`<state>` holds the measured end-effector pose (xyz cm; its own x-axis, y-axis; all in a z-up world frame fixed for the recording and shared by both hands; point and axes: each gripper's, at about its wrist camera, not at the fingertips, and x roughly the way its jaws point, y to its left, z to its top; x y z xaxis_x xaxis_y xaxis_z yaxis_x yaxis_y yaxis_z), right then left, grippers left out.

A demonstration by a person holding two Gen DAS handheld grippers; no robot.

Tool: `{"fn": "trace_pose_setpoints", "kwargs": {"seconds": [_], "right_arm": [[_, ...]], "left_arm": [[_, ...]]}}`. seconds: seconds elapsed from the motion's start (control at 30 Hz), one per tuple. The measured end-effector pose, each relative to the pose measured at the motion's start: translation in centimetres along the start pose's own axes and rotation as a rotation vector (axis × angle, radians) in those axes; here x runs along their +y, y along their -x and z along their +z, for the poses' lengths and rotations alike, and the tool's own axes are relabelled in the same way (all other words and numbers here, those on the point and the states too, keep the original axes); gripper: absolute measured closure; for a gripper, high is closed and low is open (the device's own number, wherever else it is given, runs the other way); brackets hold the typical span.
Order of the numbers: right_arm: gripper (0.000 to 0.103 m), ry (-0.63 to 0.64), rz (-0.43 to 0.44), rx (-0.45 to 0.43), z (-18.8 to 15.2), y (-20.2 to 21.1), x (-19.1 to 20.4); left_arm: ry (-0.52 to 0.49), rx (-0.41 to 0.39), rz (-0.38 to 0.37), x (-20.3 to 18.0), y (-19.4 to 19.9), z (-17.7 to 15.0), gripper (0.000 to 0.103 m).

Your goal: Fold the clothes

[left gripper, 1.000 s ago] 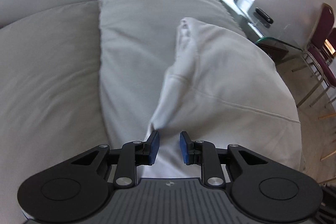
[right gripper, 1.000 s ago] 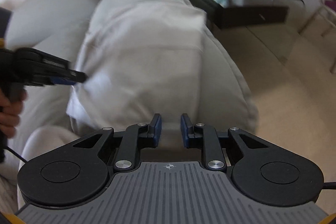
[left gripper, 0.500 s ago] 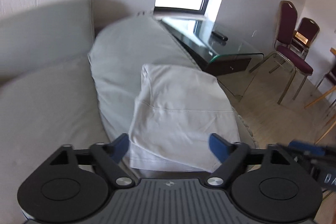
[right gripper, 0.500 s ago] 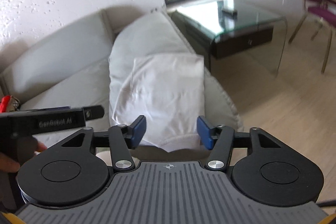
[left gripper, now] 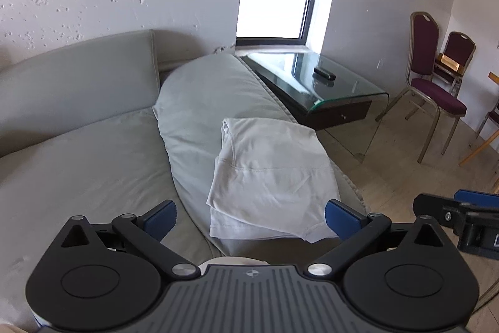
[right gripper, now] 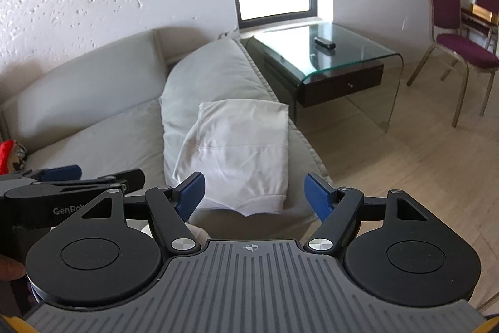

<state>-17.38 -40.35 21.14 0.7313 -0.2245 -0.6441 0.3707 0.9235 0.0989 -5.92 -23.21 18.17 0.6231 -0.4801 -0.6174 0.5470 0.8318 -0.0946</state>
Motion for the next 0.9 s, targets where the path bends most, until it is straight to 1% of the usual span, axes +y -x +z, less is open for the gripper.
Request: {"fn": "trace_pose_setpoints", "kwargs": {"seconds": [0.13,0.3,0.43,0.9], "right_arm": [[0.025,0.015,-0.013,0.001,-0.2,0.1,0.4],[0.023,0.017,-0.02,0.009,-0.4,-0.5,0.5],[0.023,0.019,-0.021,0.023,-0.7,-1.2,0.6],[0.023,0.028,-0.028,0.047,-1.2,-2.4,0.8]], "left_arm": [[-0.007,-0.015,0.01,-0.3,0.1,-0.4,0.001],[0.002,-0.009,0.015,-0.4,-0.3,-0.6,0.001],[-0.027,-0.013,0.024,-0.7,-0.6,-0.8,0.001],[-0.021,0.024,0.019,-0.7,-2.0,-1.2,0.001]]}}
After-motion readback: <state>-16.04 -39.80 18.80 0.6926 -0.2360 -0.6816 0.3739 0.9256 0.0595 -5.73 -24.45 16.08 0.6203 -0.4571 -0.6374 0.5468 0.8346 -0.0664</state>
